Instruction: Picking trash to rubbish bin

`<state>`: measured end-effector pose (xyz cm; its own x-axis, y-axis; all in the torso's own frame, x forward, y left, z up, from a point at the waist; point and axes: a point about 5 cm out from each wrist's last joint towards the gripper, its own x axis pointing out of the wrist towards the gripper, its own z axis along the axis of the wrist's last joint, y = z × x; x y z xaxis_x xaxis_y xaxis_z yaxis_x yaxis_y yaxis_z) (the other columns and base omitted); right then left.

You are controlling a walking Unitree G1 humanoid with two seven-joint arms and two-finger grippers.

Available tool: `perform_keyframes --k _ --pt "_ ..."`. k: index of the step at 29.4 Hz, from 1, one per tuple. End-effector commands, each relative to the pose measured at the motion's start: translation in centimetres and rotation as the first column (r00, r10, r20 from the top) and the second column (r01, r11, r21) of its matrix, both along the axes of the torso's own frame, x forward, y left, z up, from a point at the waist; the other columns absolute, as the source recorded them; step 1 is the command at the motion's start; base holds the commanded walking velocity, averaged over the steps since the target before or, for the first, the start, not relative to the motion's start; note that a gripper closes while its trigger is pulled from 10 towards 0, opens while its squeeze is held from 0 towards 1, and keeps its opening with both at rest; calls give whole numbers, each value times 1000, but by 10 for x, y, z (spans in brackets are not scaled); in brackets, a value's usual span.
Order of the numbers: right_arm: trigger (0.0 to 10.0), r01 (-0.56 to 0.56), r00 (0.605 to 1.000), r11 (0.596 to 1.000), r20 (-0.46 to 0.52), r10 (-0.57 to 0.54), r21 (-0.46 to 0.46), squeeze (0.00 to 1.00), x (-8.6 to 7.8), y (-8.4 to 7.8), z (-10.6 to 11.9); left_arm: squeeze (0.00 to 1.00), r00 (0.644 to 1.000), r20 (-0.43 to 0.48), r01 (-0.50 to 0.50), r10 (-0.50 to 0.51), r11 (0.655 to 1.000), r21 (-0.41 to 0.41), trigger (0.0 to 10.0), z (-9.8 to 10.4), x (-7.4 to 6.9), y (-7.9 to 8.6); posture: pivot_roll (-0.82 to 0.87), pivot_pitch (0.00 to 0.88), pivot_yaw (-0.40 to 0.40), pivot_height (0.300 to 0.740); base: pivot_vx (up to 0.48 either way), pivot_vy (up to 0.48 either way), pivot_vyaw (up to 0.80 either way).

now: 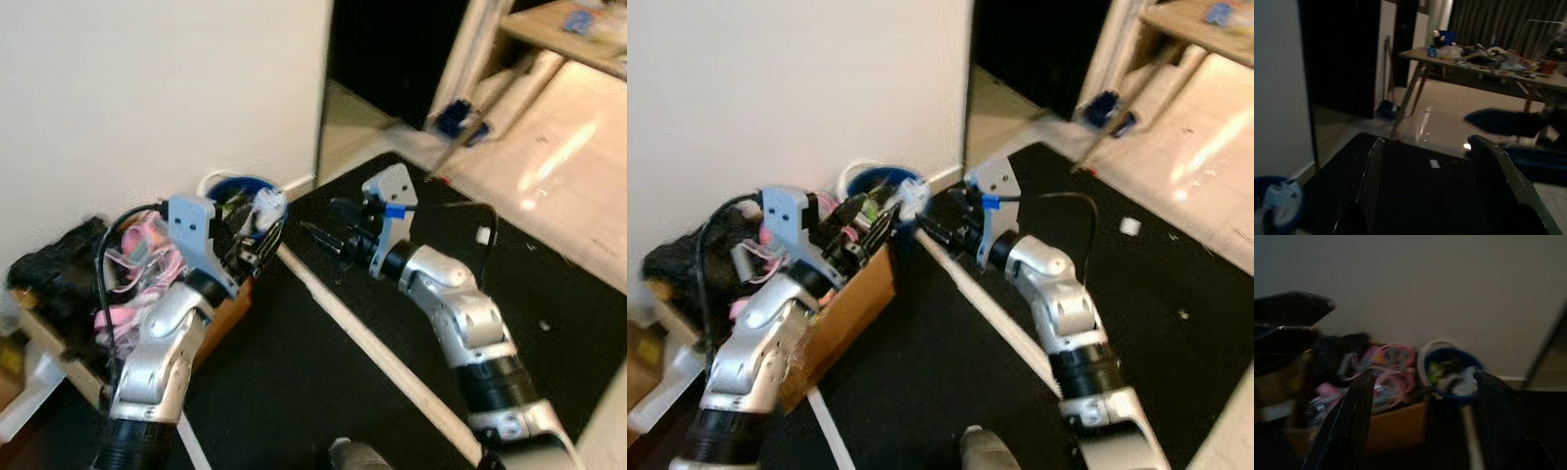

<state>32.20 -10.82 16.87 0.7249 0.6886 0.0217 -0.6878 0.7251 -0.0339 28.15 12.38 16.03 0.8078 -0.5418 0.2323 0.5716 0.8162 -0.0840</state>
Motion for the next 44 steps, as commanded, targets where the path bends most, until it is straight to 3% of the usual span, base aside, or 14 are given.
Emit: perform_keyframes --k 1,44 --pt "10000 -12 1000 1000 -15 13 11 0 -1 3 -5 0 1000 -26 -1 1 1000 -9 10000 -6 -1 0 -79 0 5 740 0 0 -788" --pt "10000 -4 1000 1000 -24 5 25 0 2 1 -7 0 999 -29 -35 35 999 0 10000 -7 3 4 -67 0 1 740 0 0 -788"
